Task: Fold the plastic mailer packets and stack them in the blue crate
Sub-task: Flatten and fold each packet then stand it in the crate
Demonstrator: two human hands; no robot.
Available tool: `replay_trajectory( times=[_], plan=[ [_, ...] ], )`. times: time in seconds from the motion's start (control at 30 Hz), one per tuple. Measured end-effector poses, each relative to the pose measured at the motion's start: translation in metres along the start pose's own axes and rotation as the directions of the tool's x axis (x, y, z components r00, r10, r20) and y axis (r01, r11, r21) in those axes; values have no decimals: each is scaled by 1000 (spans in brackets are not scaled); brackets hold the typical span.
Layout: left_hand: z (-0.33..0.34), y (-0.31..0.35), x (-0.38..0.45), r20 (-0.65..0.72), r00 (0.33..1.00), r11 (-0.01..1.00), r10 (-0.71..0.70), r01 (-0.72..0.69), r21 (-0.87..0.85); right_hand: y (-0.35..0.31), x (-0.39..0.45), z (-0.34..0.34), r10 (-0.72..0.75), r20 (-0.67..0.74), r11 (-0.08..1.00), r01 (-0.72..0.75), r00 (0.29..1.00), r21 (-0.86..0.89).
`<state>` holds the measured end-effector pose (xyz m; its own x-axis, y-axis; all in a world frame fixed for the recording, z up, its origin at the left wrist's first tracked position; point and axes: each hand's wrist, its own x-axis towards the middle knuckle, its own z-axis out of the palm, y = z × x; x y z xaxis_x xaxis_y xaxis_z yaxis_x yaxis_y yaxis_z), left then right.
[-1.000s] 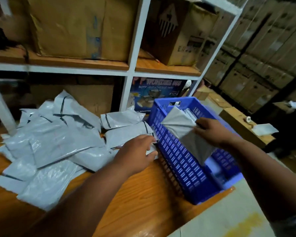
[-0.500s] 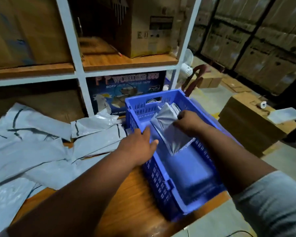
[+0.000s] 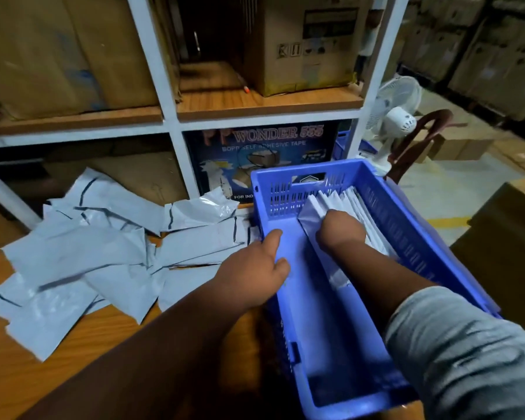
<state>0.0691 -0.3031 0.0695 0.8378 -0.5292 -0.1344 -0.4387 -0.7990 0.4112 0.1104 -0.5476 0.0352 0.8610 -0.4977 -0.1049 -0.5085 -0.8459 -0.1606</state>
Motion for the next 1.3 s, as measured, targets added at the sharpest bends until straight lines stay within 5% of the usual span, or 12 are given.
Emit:
replay_trajectory(
  times=[0.3, 0.43, 0.6, 0.9, 1.07, 1.3],
  plan=[
    [-3, -4, 0, 14, 1000, 999, 13, -14, 36, 6, -6, -13, 4, -61, 1000, -4, 998, -9],
    [-13, -14, -5, -24, 999, 999, 48, -48, 21, -4, -23, -40, -99, -182, 995, 98, 978, -12],
    [-38, -46, -16, -96, 994, 998, 57, -60, -31, -57, -57, -75, -226, -151, 974, 228, 962, -6],
    [-79, -136, -58, -179, 982, 994, -57, 38, -104, -200, -131, -68, -670, -21, 716, 638, 742, -284],
    [-80, -210, -93, -181, 970, 984, -163, 148, -96, -269, -155, -5, -705, 111, 679, 711, 701, -181],
    [-93, -314, -149, -282, 940, 981, -193, 178, -79, -381, -173, 65, -819, -2, 573, 818, 573, -55]
  ],
)
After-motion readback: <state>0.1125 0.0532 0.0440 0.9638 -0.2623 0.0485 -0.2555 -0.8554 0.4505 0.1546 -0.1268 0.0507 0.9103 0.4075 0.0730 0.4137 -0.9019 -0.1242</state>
